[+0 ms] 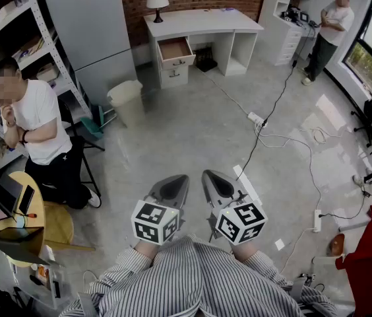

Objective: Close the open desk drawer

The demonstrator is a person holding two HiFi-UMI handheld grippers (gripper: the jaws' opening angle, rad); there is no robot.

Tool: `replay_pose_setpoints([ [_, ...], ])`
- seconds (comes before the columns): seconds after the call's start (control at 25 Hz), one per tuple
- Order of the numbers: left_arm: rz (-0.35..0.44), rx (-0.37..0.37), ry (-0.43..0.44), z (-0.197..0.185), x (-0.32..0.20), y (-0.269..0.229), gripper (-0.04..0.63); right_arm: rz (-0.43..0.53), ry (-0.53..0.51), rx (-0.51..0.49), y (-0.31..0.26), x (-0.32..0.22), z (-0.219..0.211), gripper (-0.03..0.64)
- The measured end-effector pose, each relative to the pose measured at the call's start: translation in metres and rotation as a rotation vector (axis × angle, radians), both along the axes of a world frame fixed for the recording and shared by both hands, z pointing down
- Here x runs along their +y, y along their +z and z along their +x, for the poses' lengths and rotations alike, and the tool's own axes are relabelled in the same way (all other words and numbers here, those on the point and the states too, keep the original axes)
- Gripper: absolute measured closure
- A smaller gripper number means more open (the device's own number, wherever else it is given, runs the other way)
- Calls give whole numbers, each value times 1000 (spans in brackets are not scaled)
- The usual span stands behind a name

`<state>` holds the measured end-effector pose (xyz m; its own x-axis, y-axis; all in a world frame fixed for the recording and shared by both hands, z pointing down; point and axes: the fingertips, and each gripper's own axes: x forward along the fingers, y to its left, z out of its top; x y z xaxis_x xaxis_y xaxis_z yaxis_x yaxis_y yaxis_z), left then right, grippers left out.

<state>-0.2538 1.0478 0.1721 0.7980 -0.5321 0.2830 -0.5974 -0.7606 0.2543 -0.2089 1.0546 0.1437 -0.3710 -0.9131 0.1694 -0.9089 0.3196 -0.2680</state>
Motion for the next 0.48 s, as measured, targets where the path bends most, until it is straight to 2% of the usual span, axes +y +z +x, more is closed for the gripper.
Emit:
replay_pose_setpoints([
  [0.48, -11, 1, -19, 5, -8, 2, 583, -9, 4, 18, 5, -4, 9, 600],
])
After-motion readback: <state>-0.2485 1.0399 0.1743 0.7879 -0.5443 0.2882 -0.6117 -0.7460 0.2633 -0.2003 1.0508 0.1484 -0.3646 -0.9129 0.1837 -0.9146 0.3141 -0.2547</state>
